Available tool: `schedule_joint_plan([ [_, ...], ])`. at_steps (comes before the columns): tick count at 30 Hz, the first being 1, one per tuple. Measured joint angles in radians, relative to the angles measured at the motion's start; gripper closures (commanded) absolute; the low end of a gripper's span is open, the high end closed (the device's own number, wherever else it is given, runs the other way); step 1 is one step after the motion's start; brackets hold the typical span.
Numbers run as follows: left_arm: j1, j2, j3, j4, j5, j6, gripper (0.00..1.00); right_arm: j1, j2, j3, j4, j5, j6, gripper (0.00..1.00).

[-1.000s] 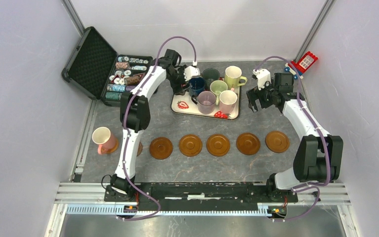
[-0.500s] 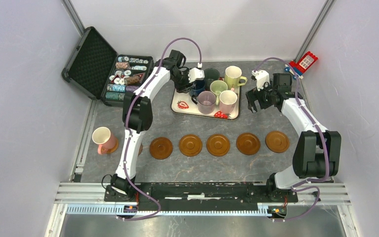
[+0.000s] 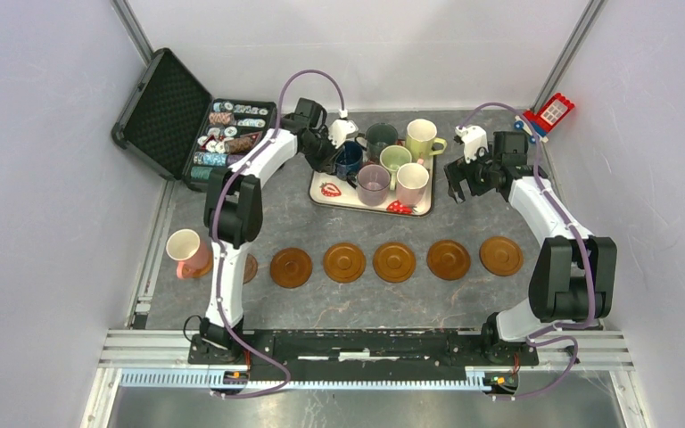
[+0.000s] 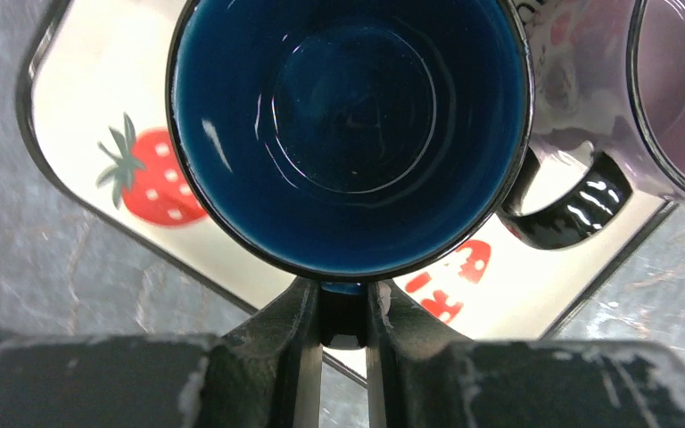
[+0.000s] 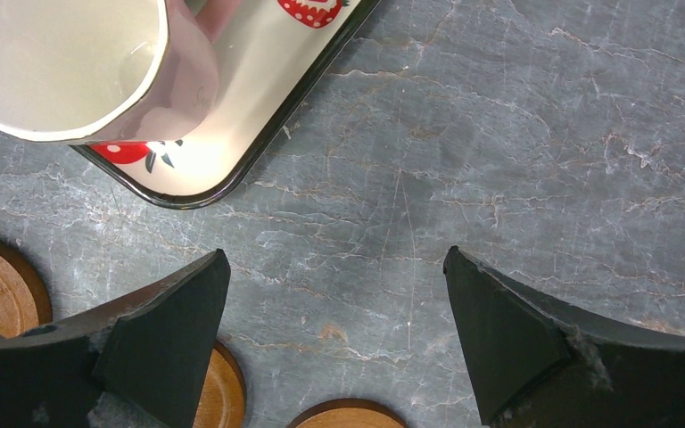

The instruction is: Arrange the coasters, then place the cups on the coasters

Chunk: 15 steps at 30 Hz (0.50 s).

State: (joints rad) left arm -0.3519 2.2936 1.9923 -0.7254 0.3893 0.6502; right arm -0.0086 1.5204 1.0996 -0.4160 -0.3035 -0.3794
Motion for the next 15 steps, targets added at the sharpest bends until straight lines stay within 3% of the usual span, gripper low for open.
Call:
schedule_joint_plan([
  [6,0.024,-0.211,-0.309,0.117,-0.065,-0.172,0.98,0.000,0.000,0.000,0.000,-0.002,0.004,0.02],
  [15,0.090,-0.710,-0.769,0.241,-0.211,-0.418,0.98,0.000,-0.009,0.000,0.000,-0.006,0.008,0.02],
])
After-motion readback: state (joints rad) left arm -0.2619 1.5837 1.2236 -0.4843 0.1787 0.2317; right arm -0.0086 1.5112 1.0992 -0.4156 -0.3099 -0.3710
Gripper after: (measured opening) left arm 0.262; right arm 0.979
